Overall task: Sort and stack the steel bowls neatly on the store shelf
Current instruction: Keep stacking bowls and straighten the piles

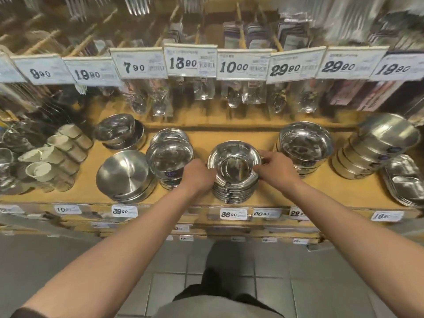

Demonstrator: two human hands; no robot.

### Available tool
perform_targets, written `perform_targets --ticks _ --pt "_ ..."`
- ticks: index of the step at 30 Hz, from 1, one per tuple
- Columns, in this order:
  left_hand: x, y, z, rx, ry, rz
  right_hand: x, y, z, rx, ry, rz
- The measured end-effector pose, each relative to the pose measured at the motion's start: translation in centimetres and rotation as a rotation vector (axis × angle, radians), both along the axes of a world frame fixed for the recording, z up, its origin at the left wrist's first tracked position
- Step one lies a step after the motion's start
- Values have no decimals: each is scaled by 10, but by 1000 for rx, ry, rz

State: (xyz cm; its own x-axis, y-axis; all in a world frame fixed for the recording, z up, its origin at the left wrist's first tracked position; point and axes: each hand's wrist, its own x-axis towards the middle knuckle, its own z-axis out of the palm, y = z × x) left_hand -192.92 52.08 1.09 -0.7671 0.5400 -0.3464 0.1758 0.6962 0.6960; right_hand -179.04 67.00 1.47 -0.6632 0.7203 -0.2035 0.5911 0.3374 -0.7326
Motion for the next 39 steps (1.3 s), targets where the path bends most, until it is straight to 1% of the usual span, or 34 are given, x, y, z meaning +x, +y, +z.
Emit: perform_targets --ticks 3,7,13,19,22,25,28,33,39 --pt "9 1 0 -42 152 -21 3 1 -2 30 9 33" --pt "16 4 -8 0 291 38 7 4 -18 67 75 -19" --pt "11 4 -7 -24 247 66 5 15 -25 105 190 12" --pt "10 5 -4 -2 193 113 1 20 -22 209 116 73" --pt "11 5 -1 0 213 105 0 20 -14 256 59 118" --pt "11 5 0 -23 263 62 -2 21 -11 300 47 124" --pt "11 3 -3 0 282 54 -2 25 -13 297 49 140" --pt "13 2 -7 -33 379 1 1 24 -12 275 95 182" --pt "11 3 -9 -4 368 16 1 23 -9 207 89 158"
